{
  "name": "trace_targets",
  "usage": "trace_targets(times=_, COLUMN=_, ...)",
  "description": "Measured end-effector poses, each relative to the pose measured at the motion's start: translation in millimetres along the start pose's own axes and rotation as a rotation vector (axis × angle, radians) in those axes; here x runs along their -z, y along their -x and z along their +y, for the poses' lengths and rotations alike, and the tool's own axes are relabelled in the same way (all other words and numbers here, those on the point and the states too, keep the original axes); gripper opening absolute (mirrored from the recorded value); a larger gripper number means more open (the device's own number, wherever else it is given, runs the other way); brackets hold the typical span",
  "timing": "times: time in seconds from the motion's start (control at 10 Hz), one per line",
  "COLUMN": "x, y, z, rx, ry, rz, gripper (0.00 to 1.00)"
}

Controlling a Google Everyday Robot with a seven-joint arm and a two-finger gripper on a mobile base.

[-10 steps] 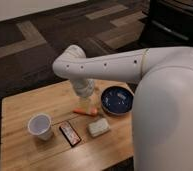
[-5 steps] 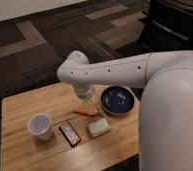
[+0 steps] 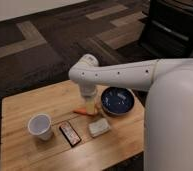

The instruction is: Place the pepper in the ceramic cup

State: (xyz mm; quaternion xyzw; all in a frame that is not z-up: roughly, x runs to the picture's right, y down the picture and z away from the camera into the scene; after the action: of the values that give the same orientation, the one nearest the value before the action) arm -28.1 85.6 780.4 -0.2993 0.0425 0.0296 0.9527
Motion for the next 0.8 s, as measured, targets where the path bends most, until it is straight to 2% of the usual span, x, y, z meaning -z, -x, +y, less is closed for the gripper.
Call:
trace_targets(times=0.3, x=-18, y=8, z=1, rx=0.004, ry=0.001, rz=-0.039, gripper=0.65)
trace_targets(times=0.8, x=-44, y=12, z=-5, rx=0.03, ry=-0.03, rz=-0.048, gripper=0.65)
